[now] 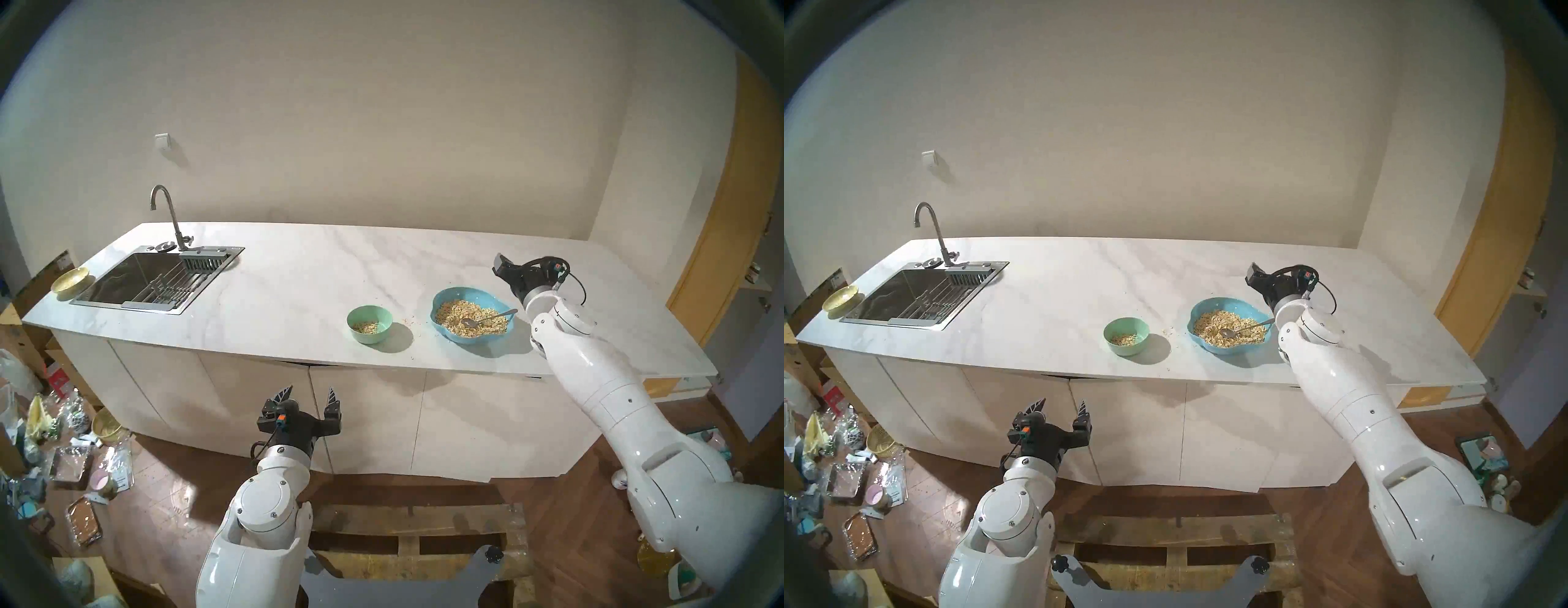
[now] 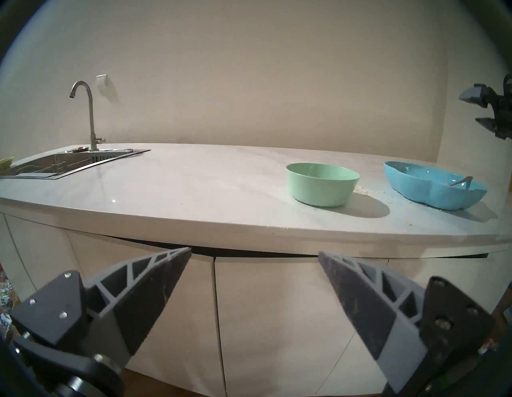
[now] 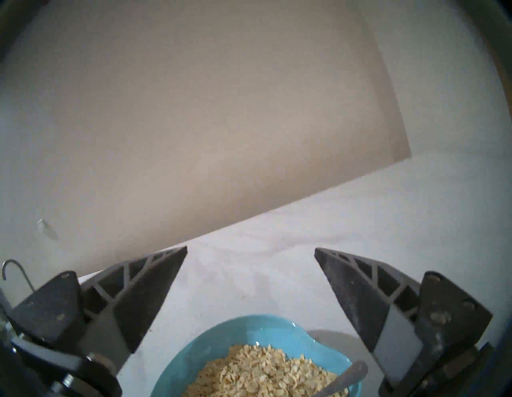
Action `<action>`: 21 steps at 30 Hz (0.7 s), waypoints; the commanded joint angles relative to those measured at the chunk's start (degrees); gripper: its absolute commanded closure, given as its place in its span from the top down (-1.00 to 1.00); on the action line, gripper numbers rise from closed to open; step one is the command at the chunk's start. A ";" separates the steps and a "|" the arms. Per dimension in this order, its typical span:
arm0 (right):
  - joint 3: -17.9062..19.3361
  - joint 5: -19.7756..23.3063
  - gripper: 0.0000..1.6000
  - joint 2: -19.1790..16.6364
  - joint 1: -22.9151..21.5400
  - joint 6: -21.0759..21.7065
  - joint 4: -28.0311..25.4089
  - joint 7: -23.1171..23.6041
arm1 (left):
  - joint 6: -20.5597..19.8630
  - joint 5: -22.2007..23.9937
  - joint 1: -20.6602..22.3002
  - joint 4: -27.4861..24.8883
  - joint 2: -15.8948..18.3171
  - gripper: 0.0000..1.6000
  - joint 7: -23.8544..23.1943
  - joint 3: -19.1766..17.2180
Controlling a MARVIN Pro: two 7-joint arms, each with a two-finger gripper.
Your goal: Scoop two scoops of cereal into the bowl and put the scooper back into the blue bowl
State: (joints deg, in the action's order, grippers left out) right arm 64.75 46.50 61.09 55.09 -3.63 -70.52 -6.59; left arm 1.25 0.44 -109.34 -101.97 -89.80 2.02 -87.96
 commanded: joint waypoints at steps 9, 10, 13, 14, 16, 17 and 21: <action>5.69 -6.51 1.00 -10.71 12.64 -0.59 -21.92 -5.90 | 0.35 0.11 0.26 -1.49 0.01 1.00 -0.23 0.14; 6.51 -5.96 1.00 -11.60 14.31 -0.27 -23.97 -6.34 | 0.35 0.11 0.26 -1.49 0.01 1.00 -0.23 0.14; 9.32 -4.12 1.00 -13.51 19.90 0.92 -29.98 -8.68 | 0.35 0.11 0.26 -1.49 0.02 1.00 -0.23 0.14; 9.03 -3.82 1.00 -14.02 20.37 0.78 -30.61 -9.17 | 0.35 0.11 0.26 -1.48 0.01 1.00 -0.22 0.14; 8.74 -2.79 1.00 -15.61 22.24 1.55 -33.56 -11.69 | 0.36 0.10 0.27 -1.47 0.01 1.00 -0.22 0.14; 9.94 -3.53 1.00 -15.85 24.74 1.78 -35.43 -12.47 | 0.36 0.10 0.27 -1.46 0.01 1.00 -0.22 0.14; 9.13 -3.37 1.00 -17.73 27.28 1.34 -38.29 -16.62 | 0.36 0.10 0.28 -1.46 0.01 1.00 -0.22 0.14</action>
State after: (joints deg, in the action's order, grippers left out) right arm 74.02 42.93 43.83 76.64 -2.27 -108.00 -20.51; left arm 1.25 0.44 -109.34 -101.98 -89.80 2.02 -87.95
